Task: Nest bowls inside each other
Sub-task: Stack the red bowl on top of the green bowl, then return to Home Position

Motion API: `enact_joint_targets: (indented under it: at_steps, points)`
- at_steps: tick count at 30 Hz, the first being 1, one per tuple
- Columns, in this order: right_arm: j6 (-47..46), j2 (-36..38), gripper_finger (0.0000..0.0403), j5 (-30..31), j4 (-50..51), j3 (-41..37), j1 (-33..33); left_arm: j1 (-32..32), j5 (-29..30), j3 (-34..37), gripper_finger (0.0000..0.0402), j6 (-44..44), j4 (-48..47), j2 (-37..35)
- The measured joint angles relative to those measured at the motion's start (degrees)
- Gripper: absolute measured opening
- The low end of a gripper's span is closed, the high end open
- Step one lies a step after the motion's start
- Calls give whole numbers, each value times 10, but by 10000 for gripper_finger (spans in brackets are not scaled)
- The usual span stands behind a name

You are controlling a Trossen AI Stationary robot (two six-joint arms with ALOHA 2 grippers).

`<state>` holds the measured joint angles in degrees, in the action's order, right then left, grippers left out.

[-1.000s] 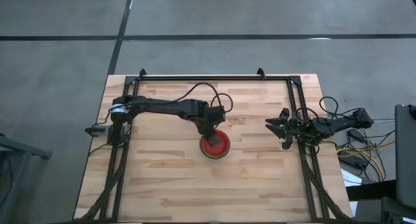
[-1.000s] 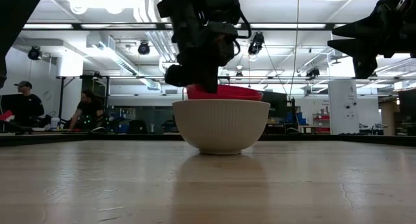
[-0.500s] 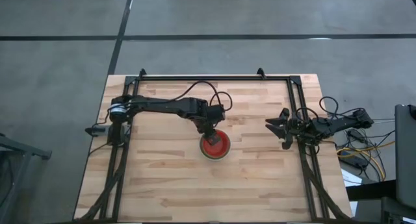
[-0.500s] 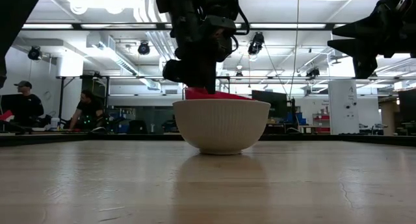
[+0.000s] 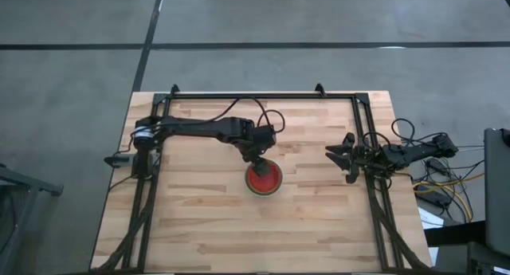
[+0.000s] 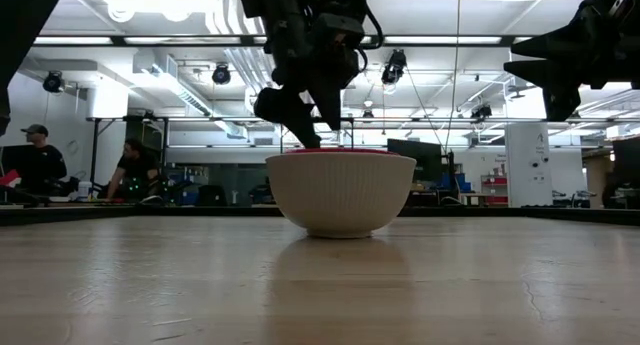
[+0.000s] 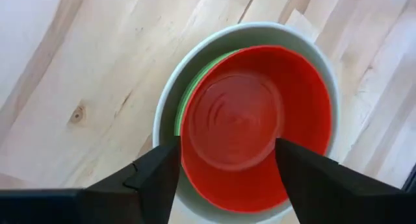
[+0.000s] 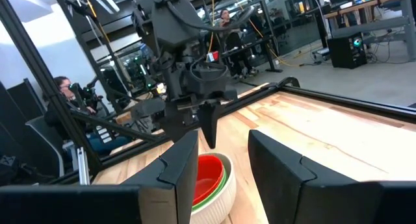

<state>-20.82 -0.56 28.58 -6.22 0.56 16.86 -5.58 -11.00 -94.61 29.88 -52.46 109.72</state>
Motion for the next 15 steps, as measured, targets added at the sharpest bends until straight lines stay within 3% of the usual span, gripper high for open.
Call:
enact_joint_targets:
  at_steps: [7, 15]
  points:
    - [0, 0, 132, 0, 0, 0, 0, -1, 19, -6, 250, -40, 5, -33]
    - [0, 0, 132, 0, 0, 0, 0, 18, 85, -7, 248, -76, 63, -102]
